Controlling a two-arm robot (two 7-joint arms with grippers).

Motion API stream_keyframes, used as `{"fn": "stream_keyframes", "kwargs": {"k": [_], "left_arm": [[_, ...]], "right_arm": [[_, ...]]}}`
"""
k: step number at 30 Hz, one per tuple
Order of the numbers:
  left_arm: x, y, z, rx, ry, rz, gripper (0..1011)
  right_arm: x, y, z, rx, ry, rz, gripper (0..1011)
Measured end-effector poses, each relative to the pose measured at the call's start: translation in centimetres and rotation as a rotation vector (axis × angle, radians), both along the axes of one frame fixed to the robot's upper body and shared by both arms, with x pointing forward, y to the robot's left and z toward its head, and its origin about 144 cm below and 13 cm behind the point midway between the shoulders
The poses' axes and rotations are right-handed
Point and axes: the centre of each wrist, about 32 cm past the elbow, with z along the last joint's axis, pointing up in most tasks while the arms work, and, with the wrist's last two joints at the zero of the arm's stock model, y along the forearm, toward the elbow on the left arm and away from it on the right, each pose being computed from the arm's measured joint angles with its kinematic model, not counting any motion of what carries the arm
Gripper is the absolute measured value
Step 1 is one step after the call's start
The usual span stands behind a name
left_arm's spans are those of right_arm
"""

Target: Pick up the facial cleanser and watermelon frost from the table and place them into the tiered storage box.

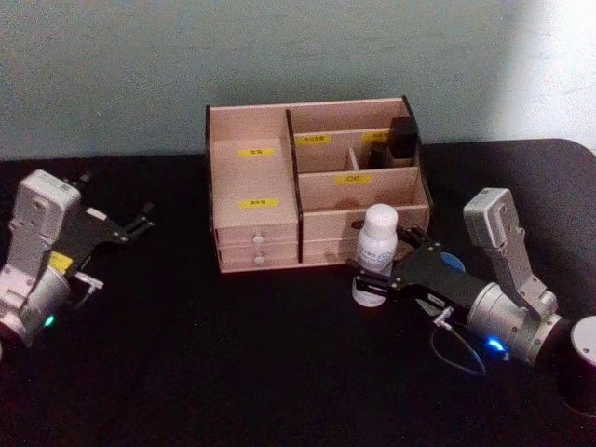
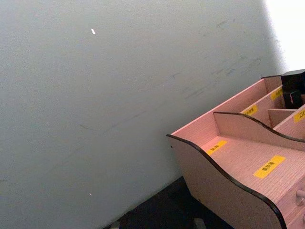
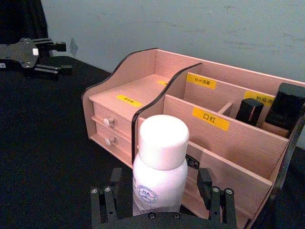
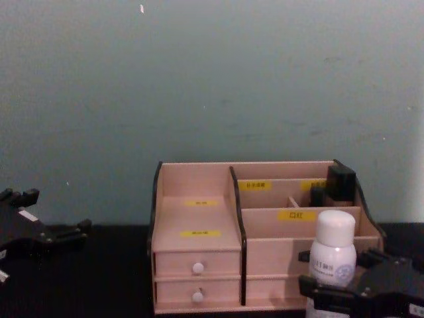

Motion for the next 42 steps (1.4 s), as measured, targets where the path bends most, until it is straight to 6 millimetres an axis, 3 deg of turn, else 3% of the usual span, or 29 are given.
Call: {"fn": "stream_keyframes", "kwargs": {"k": [16, 25, 29, 42], "left_arm": [[0.0, 0.0, 0.0, 0.0, 0.0, 0.0, 1001], [0.0, 0.0, 0.0, 0.0, 0.0, 0.0, 1001], [0.0, 0.0, 0.0, 0.0, 0.0, 0.0, 1001], [0.0, 0.0, 0.0, 0.0, 0.0, 0.0, 1001]], "right_arm": [[-0.06, -0.03, 0.02, 0.001, -0.003, -0.001, 995], [-0.09, -0.03, 0.02, 0.001, -0.004, -0.002, 786], [-0.09, -0.02, 0.02, 0.001, -0.004, -0.002, 627], [-0.09, -0.02, 0.02, 0.001, -0.004, -0.002, 600]]}}
